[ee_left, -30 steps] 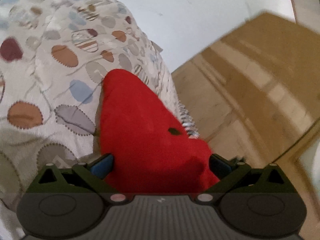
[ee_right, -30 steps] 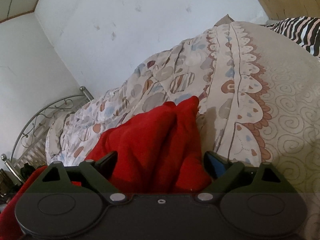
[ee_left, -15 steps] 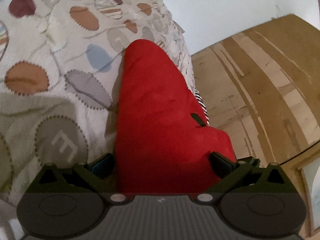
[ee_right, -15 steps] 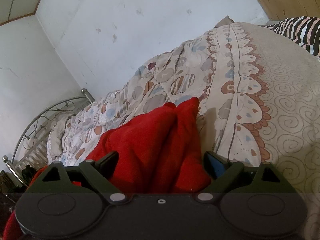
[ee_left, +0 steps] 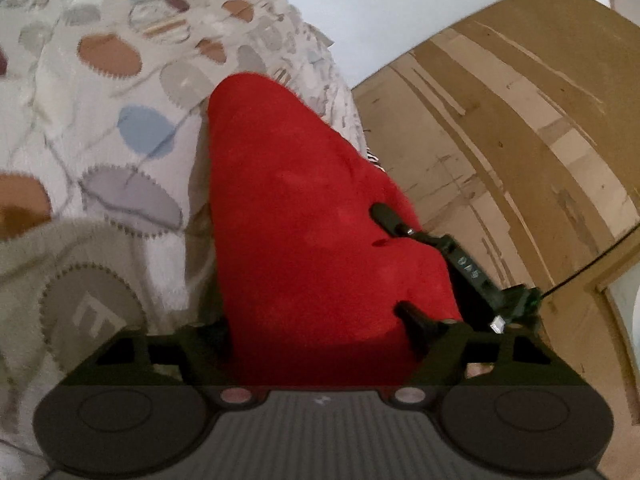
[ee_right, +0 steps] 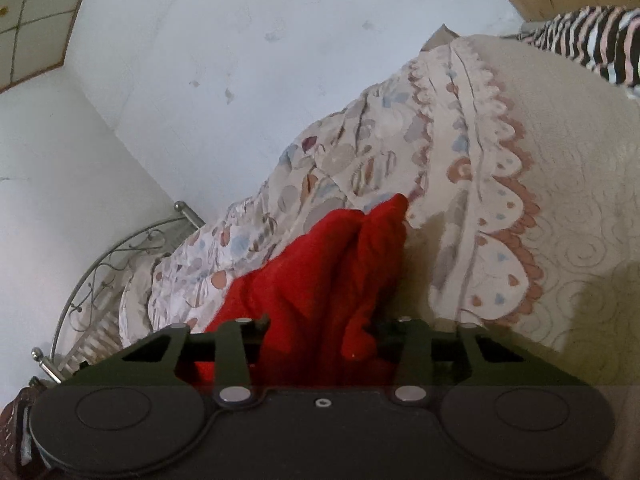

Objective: Fold small clothes

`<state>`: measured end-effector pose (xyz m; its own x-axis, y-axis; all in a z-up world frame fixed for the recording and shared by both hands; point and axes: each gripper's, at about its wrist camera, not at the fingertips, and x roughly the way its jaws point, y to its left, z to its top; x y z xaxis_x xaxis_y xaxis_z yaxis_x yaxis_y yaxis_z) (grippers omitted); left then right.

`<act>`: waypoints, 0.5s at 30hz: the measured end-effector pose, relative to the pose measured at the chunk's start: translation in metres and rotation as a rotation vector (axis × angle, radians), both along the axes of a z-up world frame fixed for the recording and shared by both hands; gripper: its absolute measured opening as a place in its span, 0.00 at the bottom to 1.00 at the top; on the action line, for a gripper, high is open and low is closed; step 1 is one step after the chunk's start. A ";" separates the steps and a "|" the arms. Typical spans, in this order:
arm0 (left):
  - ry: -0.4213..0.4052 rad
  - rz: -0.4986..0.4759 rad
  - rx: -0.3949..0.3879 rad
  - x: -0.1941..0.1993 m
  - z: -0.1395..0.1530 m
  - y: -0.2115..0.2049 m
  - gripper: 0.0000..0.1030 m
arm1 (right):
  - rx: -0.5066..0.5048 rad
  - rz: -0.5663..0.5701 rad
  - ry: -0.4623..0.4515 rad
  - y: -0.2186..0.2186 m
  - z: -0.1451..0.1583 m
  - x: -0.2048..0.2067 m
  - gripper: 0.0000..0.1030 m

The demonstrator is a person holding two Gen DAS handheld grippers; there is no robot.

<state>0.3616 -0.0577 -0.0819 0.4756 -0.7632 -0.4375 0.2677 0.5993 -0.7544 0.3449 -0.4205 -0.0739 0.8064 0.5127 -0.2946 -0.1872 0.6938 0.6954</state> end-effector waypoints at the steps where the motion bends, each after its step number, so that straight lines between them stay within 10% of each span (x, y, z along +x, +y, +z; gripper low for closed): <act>1: -0.012 -0.004 0.001 -0.001 0.006 0.003 0.73 | -0.009 0.002 -0.016 0.004 0.008 -0.002 0.40; 15: -0.170 0.093 0.143 0.002 0.089 0.089 0.69 | -0.044 0.077 -0.122 0.097 0.092 0.025 0.39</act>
